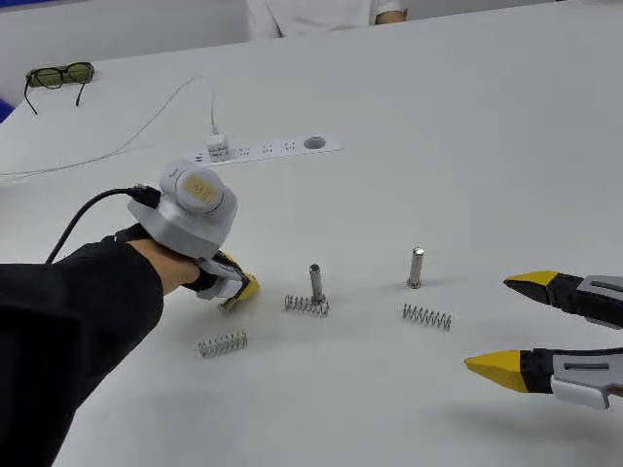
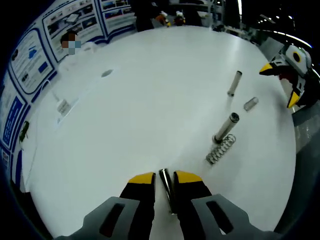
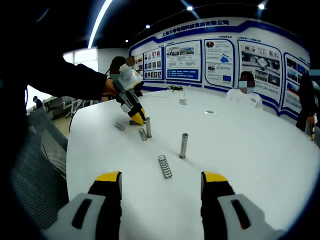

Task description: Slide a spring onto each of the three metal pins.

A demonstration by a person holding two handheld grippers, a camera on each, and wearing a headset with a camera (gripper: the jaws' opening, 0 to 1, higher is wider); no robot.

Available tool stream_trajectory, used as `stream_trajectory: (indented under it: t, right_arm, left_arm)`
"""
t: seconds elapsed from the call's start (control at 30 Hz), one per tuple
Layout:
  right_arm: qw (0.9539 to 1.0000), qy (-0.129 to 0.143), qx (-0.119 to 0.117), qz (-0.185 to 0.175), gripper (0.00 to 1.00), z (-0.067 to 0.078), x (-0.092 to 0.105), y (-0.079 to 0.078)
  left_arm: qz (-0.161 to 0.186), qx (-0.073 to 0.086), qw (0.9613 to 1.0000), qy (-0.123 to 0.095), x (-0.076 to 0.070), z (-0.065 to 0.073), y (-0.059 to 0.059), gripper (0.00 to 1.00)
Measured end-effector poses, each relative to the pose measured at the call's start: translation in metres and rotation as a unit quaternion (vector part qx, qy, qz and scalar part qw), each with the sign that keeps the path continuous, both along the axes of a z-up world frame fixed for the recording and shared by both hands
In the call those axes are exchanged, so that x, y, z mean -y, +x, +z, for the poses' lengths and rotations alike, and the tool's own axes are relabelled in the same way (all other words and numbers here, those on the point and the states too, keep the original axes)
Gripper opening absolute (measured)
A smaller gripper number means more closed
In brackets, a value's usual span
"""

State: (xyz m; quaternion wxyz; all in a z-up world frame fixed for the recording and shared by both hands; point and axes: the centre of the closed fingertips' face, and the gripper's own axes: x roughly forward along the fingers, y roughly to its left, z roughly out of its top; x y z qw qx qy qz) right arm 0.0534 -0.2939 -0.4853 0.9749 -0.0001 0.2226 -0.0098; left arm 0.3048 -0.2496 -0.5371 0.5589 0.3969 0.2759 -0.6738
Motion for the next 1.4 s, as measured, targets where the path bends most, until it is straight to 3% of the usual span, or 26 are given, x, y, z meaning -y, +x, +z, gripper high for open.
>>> stream_trajectory:
  t: [0.43,0.6,0.9,1.0,1.4]
  right_arm:
    - [1.0,-0.002,-0.003,0.0,0.65,-0.002,0.0,-0.001]
    - [1.0,-0.001,-0.004,0.0,0.65,-0.002,0.0,-0.001]
    - [1.0,-0.002,-0.003,0.001,0.64,-0.001,0.0,0.0]
    - [1.0,-0.003,-0.002,-0.001,0.64,0.0,0.001,-0.001]
    - [1.0,-0.006,-0.003,0.002,0.64,0.002,-0.001,0.0]
  left_arm:
    - [0.024,-0.006,0.9988,0.042,0.001,-0.004,-0.001,0.1]
    - [0.032,0.003,0.9982,0.05,0.0,-0.005,-0.001,0.1]
    - [0.057,0.011,0.9971,0.049,-0.002,-0.005,0.001,0.07]
    - [0.059,0.003,0.9972,0.047,-0.003,-0.003,-0.002,0.07]
    - [0.075,-0.014,0.997,0.011,-0.009,0.024,0.005,0.07]
